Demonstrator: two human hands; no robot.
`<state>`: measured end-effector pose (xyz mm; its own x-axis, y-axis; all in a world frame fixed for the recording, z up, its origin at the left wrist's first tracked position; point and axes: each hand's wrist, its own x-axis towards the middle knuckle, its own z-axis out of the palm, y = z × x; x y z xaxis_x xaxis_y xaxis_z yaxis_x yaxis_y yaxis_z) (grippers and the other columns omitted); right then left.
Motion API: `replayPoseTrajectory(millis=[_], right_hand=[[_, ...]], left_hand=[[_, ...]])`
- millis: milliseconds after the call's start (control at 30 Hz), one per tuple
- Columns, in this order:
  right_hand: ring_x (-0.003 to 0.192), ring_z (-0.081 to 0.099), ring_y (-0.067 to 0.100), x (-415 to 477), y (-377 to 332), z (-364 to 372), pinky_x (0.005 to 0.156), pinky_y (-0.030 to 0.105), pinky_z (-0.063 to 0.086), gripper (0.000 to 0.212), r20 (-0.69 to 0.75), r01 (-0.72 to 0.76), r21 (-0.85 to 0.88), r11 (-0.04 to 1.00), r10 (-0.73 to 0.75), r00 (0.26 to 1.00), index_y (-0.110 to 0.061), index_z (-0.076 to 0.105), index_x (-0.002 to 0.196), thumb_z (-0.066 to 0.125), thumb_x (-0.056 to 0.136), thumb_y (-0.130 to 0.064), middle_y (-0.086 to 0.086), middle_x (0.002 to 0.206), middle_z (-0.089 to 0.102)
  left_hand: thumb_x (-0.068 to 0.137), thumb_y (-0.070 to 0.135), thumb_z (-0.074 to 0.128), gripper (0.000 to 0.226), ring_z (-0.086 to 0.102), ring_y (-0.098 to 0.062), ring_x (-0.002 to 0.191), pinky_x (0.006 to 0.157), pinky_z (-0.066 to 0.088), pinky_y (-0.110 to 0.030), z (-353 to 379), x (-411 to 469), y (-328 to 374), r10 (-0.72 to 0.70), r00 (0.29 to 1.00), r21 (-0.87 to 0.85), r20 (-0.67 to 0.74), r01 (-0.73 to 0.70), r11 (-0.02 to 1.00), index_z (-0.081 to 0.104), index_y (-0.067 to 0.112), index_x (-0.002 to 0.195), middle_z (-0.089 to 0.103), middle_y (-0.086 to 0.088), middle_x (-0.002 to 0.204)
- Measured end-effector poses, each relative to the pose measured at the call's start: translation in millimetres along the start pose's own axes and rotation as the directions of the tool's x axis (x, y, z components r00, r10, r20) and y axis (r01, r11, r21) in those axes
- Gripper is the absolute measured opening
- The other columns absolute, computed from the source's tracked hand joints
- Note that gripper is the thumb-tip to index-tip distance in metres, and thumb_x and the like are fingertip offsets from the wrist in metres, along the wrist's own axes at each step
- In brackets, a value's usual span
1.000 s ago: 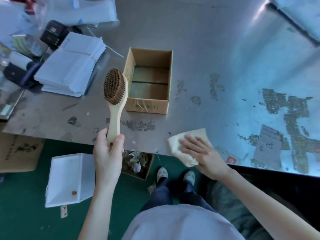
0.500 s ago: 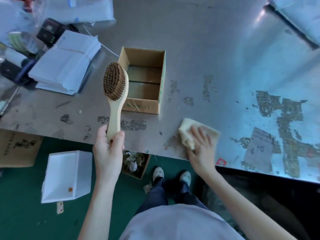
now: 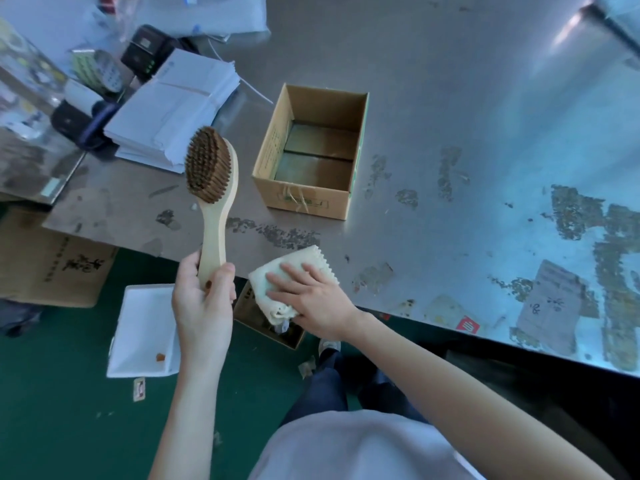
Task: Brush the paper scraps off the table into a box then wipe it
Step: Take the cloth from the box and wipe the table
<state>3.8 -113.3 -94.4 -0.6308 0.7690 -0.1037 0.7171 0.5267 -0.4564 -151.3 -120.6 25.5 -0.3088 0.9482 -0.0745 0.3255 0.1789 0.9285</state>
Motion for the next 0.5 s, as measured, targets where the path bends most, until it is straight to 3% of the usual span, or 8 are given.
replayPoseTrajectory(millis=[67,200,333,400,500], right_hand=[[0.148,0.006,0.019,-21.4,8.0,-0.2,0.119,0.041,-0.002,0.058,0.006,0.029,-0.028,0.999,-0.029,1.0,-0.023,0.046,0.14,0.053,0.083,-0.016,-0.007,0.158,0.024],[0.147,0.011,0.014,-81.8,26.3,-4.6,0.119,0.037,0.001,0.065,-0.086,-0.096,-0.007,0.995,0.095,0.992,-0.027,0.053,0.133,0.039,0.071,-0.016,-0.013,0.154,0.03],[0.147,0.015,0.013,-143.7,42.5,-6.7,0.118,0.036,0.011,0.068,-0.158,-0.225,0.07,0.972,0.234,0.959,-0.029,0.057,0.129,0.053,0.065,-0.008,-0.015,0.153,0.032],[0.147,0.017,0.012,-170.0,47.7,-6.0,0.118,0.036,0.013,0.066,-0.209,-0.309,0.132,0.942,0.331,0.92,-0.029,0.057,0.13,0.057,0.068,-0.007,-0.014,0.153,0.033],[0.146,0.02,0.014,-199.9,55.2,-6.8,0.117,0.039,0.017,0.055,-0.299,-0.466,0.222,0.857,0.515,0.803,-0.025,0.056,0.131,0.054,0.078,-0.013,-0.007,0.151,0.038]], left_hand=[[0.091,0.014,0.053,0.015,0.042,-0.006,0.053,0.056,0.041,-0.026,-0.6,0.0,-2.8,-0.015,1.0,-0.012,0.007,0.015,1.0,0.056,0.011,0.106,0.046,0.001,0.061],[0.082,0.027,0.053,0.017,0.043,-0.01,0.057,0.059,0.04,-0.032,2.4,2.4,-5.3,-0.015,0.999,-0.045,0.048,0.017,0.999,0.057,0.023,0.099,0.047,0.007,0.06],[0.082,0.029,0.052,0.012,0.043,-0.013,0.059,0.059,0.037,-0.034,8.9,7.1,-5.8,0.009,0.994,-0.043,0.104,-0.005,0.999,0.056,0.029,0.093,0.046,0.003,0.063],[0.082,0.029,0.052,0.011,0.042,-0.014,0.059,0.058,0.036,-0.033,14.2,9.7,-4.8,0.025,0.991,-0.048,0.132,-0.019,0.999,0.056,0.03,0.092,0.046,0.002,0.063],[0.081,0.029,0.052,0.01,0.042,-0.014,0.059,0.058,0.037,-0.03,20.8,13.3,-2.5,0.048,0.987,-0.042,0.156,-0.042,0.998,0.055,0.033,0.09,0.046,0.001,0.064]])
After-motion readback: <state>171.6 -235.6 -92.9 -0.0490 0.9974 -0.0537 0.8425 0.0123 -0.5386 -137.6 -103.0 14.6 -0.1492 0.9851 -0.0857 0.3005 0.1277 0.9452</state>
